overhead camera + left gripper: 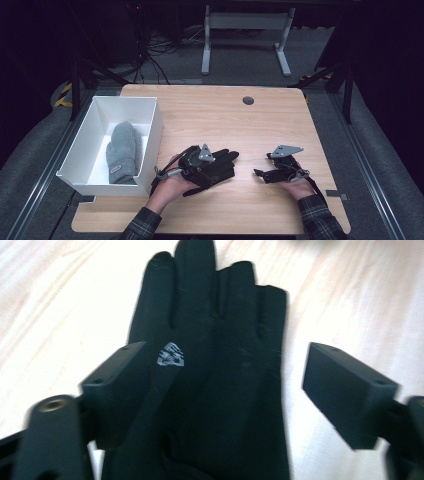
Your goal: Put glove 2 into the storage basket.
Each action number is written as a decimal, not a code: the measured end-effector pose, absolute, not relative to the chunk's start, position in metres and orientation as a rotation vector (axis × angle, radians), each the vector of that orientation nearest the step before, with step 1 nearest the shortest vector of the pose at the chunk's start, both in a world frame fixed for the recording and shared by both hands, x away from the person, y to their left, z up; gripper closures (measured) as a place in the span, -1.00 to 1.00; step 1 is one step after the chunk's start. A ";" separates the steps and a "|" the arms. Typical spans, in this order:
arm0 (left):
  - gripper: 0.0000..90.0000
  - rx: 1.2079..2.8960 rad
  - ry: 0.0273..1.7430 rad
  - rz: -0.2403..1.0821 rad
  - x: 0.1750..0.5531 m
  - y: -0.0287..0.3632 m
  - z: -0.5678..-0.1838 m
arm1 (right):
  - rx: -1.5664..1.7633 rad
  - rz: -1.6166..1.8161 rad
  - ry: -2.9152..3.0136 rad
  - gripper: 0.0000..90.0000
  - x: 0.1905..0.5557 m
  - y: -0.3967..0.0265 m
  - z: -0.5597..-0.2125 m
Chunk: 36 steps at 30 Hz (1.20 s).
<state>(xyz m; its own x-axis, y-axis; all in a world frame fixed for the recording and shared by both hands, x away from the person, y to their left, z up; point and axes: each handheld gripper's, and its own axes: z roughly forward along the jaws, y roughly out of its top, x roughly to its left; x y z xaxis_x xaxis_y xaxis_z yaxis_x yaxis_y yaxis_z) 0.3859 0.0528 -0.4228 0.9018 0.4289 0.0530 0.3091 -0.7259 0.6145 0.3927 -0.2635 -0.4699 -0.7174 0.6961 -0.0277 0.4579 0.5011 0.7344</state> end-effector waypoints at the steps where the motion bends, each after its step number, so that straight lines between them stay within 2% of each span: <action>1: -0.66 2.446 0.514 0.248 0.388 0.052 -0.424 | 0.967 1.046 2.428 -0.62 0.393 -0.264 -0.470; 11: -0.81 2.491 0.524 0.235 0.401 0.053 -0.441 | 0.967 1.047 2.429 -0.62 0.393 -0.264 -0.470; 27: -0.76 2.476 0.536 0.147 0.407 0.058 -0.456 | 0.968 1.047 2.429 -0.62 0.393 -0.264 -0.470; 30: -0.64 2.466 0.532 0.139 0.404 0.058 -0.455 | 0.967 1.047 2.429 -0.62 0.393 -0.264 -0.470; 34: -0.28 2.470 0.498 0.143 0.400 0.058 -0.453 | 0.968 1.047 2.429 -0.62 0.393 -0.264 -0.470; 35: -0.28 2.472 0.479 0.140 0.398 0.058 -0.452 | 0.968 1.047 2.429 -0.62 0.393 -0.264 -0.470; 36: -0.12 2.477 0.473 0.141 0.396 0.058 -0.451 | 0.968 1.047 2.429 -0.62 0.393 -0.264 -0.470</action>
<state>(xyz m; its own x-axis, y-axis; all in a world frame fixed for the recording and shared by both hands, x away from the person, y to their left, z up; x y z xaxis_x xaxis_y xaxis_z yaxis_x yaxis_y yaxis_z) 0.3964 0.0577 -0.4513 0.9308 0.3655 -0.0086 0.3010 -0.7528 0.5854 0.3926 -0.2636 -0.4699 -0.7174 0.6962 -0.0268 0.4586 0.5009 0.7340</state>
